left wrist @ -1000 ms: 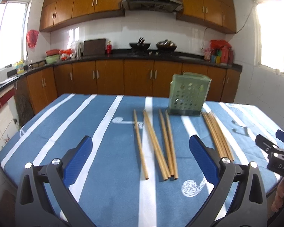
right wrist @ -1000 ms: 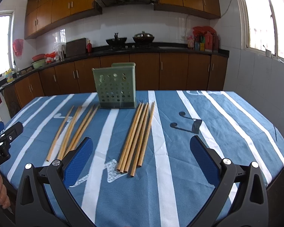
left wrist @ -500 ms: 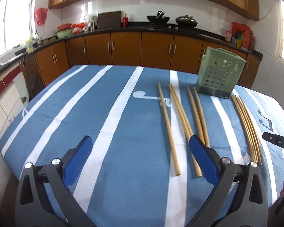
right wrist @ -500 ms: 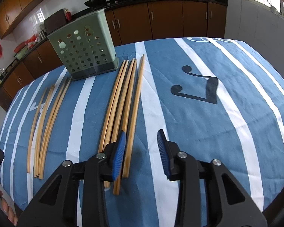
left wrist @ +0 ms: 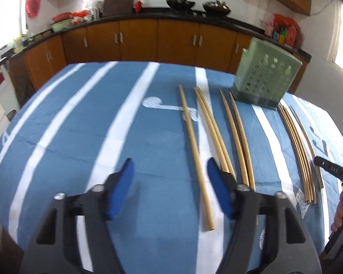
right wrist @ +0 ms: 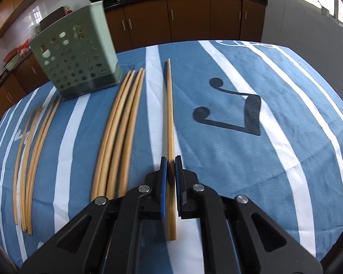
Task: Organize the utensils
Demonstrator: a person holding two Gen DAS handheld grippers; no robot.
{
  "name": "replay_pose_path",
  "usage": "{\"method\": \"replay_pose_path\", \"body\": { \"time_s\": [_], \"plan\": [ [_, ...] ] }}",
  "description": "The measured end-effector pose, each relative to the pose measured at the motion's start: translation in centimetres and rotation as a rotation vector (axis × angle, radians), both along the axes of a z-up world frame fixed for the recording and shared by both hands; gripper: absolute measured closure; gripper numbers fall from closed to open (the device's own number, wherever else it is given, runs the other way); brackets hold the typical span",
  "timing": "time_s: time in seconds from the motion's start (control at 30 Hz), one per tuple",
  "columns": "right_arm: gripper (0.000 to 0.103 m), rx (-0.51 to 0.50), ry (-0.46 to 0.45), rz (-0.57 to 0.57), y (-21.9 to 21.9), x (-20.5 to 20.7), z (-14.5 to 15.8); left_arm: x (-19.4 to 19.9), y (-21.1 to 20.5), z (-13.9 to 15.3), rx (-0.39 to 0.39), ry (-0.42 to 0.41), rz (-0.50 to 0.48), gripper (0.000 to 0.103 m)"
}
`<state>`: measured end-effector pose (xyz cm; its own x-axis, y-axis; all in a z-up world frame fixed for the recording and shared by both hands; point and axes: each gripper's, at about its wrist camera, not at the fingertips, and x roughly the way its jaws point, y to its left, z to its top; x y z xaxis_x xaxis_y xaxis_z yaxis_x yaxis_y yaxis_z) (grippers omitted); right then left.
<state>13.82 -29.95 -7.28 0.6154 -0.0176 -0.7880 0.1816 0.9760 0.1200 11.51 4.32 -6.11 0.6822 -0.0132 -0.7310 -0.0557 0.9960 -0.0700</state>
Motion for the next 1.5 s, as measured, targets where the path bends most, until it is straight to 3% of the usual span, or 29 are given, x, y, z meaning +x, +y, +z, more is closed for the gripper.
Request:
{"method": "replay_pose_path", "body": {
  "time_s": [0.2, 0.33, 0.43, 0.77, 1.07, 1.5],
  "plan": [
    [0.095, -0.026, -0.007, 0.016, 0.1, -0.4, 0.0, 2.1, -1.5, -1.3, 0.002, 0.060, -0.063, 0.064],
    [0.095, -0.030, -0.006, 0.019, 0.3, -0.3, 0.0, 3.2, -2.6, -2.3, 0.040, 0.111, -0.091, 0.085],
    [0.095, -0.033, -0.004, 0.031, 0.1, 0.3, 0.0, 3.8, -2.9, -2.5, 0.082, 0.106, -0.096, 0.094],
    [0.095, -0.078, -0.017, -0.018, -2.4, 3.8, 0.0, 8.5, 0.2, -2.4, 0.077, 0.089, -0.073, 0.095],
    [0.095, -0.112, -0.042, -0.022, -2.4, 3.9, -0.2, 8.4, 0.9, -2.4, 0.030, 0.069, -0.073, 0.094],
    [0.096, -0.102, -0.031, 0.004, -2.4, 2.3, 0.0, 5.8, 1.2, -2.4, 0.068, 0.079, -0.083, 0.094]
  ]
}}
